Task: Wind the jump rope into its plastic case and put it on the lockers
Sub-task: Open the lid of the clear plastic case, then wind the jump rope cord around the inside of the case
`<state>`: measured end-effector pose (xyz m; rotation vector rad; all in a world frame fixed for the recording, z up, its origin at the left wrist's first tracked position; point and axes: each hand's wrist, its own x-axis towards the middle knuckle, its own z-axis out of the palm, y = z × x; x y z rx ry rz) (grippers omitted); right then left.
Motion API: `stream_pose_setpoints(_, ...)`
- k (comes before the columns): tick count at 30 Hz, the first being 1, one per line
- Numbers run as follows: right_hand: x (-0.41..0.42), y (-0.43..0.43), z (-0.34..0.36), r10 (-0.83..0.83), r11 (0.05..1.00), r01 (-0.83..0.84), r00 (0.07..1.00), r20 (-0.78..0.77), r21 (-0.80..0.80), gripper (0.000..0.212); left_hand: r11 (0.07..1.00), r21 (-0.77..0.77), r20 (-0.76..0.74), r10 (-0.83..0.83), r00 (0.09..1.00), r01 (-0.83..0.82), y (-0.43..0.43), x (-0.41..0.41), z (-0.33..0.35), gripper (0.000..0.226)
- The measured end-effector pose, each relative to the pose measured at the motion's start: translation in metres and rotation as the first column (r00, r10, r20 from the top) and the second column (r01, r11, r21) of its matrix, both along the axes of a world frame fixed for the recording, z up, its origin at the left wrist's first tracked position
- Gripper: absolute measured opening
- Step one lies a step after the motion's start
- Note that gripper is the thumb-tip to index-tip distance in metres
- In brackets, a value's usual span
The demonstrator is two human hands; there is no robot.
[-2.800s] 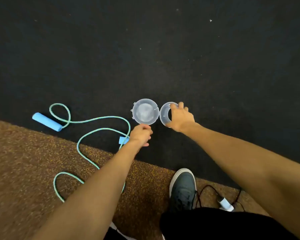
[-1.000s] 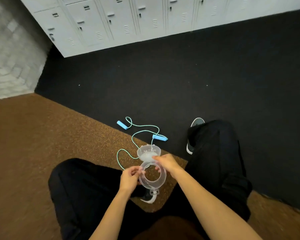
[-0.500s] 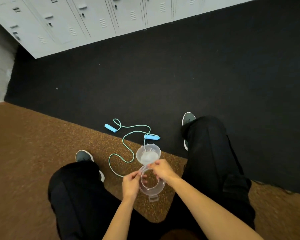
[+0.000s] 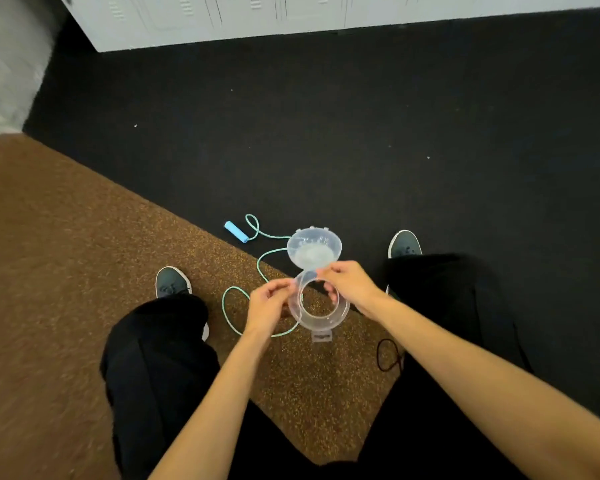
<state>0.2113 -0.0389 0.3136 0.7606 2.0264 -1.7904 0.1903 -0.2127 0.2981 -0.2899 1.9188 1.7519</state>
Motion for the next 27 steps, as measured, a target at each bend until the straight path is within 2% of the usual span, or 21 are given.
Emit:
stream_pose_setpoints(3,-0.036,0.013,0.001,0.061,0.998,-0.061,0.998,0.002,-0.022,0.024,1.000,0.021,0.042,-0.003,0.999,0.002,-0.010,-0.043,-0.007,0.015)
stream_pose_setpoints(7,-0.083,0.022,-0.012,0.084,0.995,-0.082,0.996,0.022,-0.055,0.026,0.996,-0.091,0.068,-0.013,0.998,0.019,-0.017,-0.105,-0.032,0.017)
stream_pose_setpoints(12,-0.127,0.023,-0.041,0.100,0.990,-0.093,0.992,0.072,-0.103,0.027,0.958,-0.259,0.153,-0.086,0.985,0.123,-0.021,-0.183,-0.090,0.020)
stream_pose_setpoints(16,-0.154,0.026,-0.053,0.028,0.989,-0.011,0.993,0.115,-0.148,0.028,0.913,-0.348,0.263,-0.124,0.957,0.214,-0.025,-0.234,-0.150,0.021)
stream_pose_setpoints(18,-0.167,0.022,-0.052,0.017,0.988,-0.001,0.994,0.106,-0.154,0.024,0.929,-0.325,0.320,-0.066,0.945,0.175,-0.024,-0.257,-0.175,0.019)
stream_pose_setpoints(22,-0.186,0.013,-0.049,0.011,0.984,0.008,0.995,0.104,-0.177,0.023,0.961,-0.261,0.370,0.186,0.910,-0.090,-0.016,-0.296,-0.222,0.019)
stream_pose_setpoints(25,-0.195,0.007,-0.047,0.023,0.982,0.000,0.992,0.121,-0.191,0.026,0.941,-0.264,0.360,0.297,0.884,-0.209,-0.006,-0.318,-0.250,0.032)
stream_pose_setpoints(27,-0.195,0.005,-0.048,0.047,0.980,-0.023,0.992,0.121,-0.197,0.026,0.930,-0.297,0.365,0.321,0.874,-0.218,0.001,-0.326,-0.261,0.040)
